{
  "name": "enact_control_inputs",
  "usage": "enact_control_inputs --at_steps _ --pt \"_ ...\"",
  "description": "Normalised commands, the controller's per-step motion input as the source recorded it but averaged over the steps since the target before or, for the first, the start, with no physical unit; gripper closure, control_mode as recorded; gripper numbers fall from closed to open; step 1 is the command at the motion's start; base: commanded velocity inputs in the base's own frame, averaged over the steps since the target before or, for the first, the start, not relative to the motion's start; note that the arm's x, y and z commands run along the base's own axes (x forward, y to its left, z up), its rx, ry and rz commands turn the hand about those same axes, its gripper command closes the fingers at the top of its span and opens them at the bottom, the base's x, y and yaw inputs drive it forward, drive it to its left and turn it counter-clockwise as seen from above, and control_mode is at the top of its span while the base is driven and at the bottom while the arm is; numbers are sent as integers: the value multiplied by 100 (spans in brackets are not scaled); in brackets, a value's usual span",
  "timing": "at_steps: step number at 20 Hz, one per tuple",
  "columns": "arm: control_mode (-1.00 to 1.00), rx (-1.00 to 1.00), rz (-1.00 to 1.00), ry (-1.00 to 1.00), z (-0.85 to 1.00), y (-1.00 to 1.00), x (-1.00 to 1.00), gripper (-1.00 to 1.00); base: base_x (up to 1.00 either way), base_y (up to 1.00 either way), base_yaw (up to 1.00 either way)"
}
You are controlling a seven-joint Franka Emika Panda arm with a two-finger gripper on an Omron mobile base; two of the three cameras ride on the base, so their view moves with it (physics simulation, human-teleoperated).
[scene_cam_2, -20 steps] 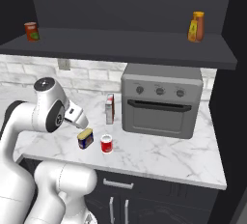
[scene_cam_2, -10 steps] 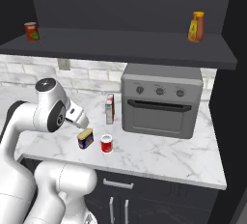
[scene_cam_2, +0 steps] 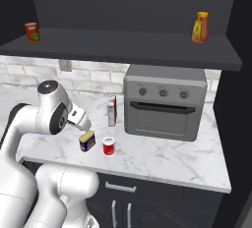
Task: Pick the cans from the counter and place them in their designated side in the cabinet.
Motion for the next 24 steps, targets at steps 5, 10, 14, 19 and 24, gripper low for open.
enact_control_inputs --at_steps 5,10,14,19,24 --pt "-100 0 0 0 -8 0 7 -100 0 0 0" --pt "-100 0 0 0 -10 0 7 -100 0 0 0" --pt "-100 0 0 0 -10 0 5 -100 0 0 0" --pt "-100 0 0 0 -9 0 1 -100 0 0 0" --pt "-100 0 0 0 -10 0 0 -100 0 0 0"
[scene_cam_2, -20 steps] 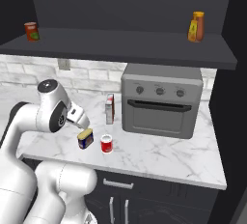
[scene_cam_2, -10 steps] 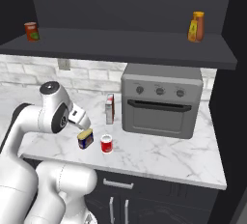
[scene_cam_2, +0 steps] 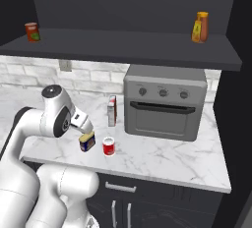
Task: Pick the cans from the counter and place them in their designated side in the cabinet.
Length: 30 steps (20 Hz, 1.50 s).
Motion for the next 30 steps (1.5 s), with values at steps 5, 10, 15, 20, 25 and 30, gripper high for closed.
enact_control_inputs --at_steps 5,10,15,20,25,30 --pt "-100 0 0 0 -9 2 2 -100 0 0 0" --pt "-100 0 0 0 -7 0 3 -100 0 0 0" --pt "-100 0 0 0 -7 0 2 -100 0 0 0" --pt "-100 0 0 0 -7 1 4 -100 0 0 0" --pt "-100 0 0 0 -8 2 5 -100 0 0 0" --pt "-100 0 0 0 -8 2 6 -100 0 0 0"
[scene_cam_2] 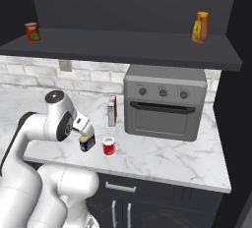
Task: Pick the cans from the counter and place them in their designated side in the cabinet.
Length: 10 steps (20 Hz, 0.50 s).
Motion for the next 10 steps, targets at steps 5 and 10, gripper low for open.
enact_control_inputs --at_steps 5,10 --pt "-100 0 0 0 -7 1 9 -100 0 0 0" --pt "-100 0 0 0 -8 1 9 -100 0 0 0"
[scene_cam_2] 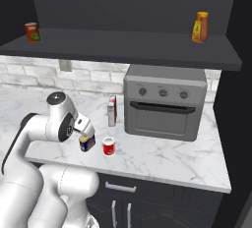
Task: Pick the cans from the counter and place them in their designated side in the cabinet.
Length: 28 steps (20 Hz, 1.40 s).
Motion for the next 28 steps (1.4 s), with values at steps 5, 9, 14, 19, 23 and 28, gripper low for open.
enact_control_inputs --at_steps 5,9,14,19,23,28 --pt "-100 0 0 0 -8 1 10 -100 0 0 0" --pt "-100 0 0 0 -7 0 8 -100 0 0 0" --pt "-100 0 0 1 -6 0 6 -100 0 0 0" --pt "-100 0 0 1 -6 0 2 -100 0 0 0" --pt "-100 0 0 2 -7 0 2 -100 0 0 0" --pt "-100 0 0 2 -9 0 2 -100 0 0 0"
